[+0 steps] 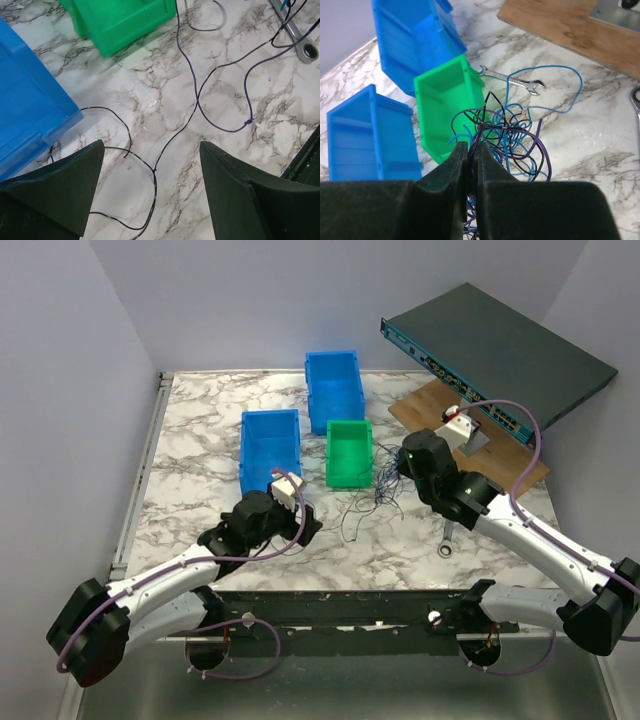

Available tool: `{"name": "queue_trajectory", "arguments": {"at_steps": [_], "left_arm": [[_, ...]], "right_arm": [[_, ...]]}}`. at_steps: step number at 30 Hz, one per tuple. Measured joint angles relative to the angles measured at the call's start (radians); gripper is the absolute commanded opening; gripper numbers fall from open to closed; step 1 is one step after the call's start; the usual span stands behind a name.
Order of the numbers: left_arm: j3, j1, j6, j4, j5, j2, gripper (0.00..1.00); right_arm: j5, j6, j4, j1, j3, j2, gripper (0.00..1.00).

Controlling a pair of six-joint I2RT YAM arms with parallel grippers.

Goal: Untangle the cables

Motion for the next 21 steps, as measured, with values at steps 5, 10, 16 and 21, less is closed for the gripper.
{"name": "queue_trajectory", "arguments": {"at_steps": [5, 10, 16, 21], "left_arm": [[0.005, 0.000, 0.019, 0.029, 0.064, 0.040, 0.78], [0.076, -0.011, 0.040, 0.025, 0.105, 0.171, 0.75], [0.190, -0.070, 0.074, -0.018, 0.106, 0.323, 0.74], [0.312, -0.085, 0.093, -0.101, 0.113, 0.477, 0.21]], "right_arm": [[-0.042, -0.062, -0.018, 0.000, 0.069, 0.001, 0.03], [-0.088, -0.097, -0.031, 0.000, 0.118, 0.002, 0.03], [-0.134, -0.119, -0.050, 0.000, 0.158, -0.006, 0.03], [-0.158, -0.125, -0.068, 0.000, 0.175, -0.026, 0.03]]}}
